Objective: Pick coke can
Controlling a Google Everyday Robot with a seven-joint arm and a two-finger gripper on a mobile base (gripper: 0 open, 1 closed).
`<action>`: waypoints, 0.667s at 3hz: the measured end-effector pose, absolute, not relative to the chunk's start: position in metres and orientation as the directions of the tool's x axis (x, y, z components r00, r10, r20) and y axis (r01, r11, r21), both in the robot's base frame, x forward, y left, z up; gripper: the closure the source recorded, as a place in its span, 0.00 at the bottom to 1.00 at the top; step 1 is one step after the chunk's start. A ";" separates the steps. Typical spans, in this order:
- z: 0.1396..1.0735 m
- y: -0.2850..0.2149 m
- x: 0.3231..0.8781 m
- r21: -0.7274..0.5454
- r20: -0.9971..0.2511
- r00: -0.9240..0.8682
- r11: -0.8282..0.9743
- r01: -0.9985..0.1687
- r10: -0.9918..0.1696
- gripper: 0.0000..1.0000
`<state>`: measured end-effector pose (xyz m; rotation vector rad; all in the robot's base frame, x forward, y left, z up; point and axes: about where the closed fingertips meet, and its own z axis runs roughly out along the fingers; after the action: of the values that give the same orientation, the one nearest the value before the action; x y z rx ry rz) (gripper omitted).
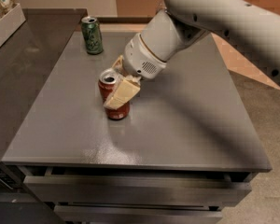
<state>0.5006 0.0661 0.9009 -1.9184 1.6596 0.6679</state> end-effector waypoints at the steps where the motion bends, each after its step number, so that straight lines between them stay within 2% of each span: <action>1: 0.922 0.072 0.495 -0.078 -0.668 0.165 -0.152 -0.985 -0.725 0.95; 2: 0.956 0.079 0.487 -0.091 -0.679 0.211 -0.204 -0.975 -0.703 1.00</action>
Offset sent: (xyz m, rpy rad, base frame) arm -0.0232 0.0185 0.1048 0.0582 -0.0383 0.1586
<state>0.4871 0.0790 0.9564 -1.9786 1.5487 0.6960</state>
